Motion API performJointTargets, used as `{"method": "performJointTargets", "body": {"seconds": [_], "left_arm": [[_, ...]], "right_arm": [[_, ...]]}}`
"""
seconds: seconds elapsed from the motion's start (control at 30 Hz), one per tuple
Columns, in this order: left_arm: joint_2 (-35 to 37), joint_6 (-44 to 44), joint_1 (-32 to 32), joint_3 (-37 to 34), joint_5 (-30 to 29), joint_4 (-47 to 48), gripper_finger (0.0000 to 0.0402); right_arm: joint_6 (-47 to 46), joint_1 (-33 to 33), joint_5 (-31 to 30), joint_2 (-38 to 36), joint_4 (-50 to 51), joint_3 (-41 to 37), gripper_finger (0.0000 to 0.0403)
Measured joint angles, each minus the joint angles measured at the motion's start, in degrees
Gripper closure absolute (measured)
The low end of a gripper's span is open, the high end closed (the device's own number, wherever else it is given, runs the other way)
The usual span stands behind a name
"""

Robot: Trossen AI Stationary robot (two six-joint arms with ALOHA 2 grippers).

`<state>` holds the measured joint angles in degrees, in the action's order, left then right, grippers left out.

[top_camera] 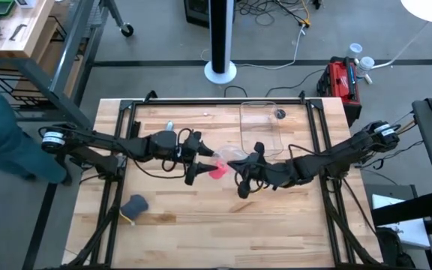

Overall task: Roll bandage
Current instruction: Close the transparent zip bag

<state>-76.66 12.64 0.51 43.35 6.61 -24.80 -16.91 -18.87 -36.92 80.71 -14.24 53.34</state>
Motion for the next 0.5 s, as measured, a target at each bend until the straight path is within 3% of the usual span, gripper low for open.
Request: {"method": "performJointTargets", "body": {"seconds": [0.13,0.3,0.5], "left_arm": [[0.0,-0.3,-0.1,0.0,-0.1,-0.9,0.0226],[0.0,-3.3,-0.2,0.0,0.4,-1.0,0.0373],[0.0,-10.9,-1.7,-0.1,6.6,0.3,0.0397]], "right_arm": [[0.0,0.0,3.2,0.0,-0.9,0.0,0.0403],[1.0,0.0,4.6,0.0,-0.8,0.0,0.0403],[1.5,0.0,8.7,-0.9,2.4,0.0,0.0379]]}}
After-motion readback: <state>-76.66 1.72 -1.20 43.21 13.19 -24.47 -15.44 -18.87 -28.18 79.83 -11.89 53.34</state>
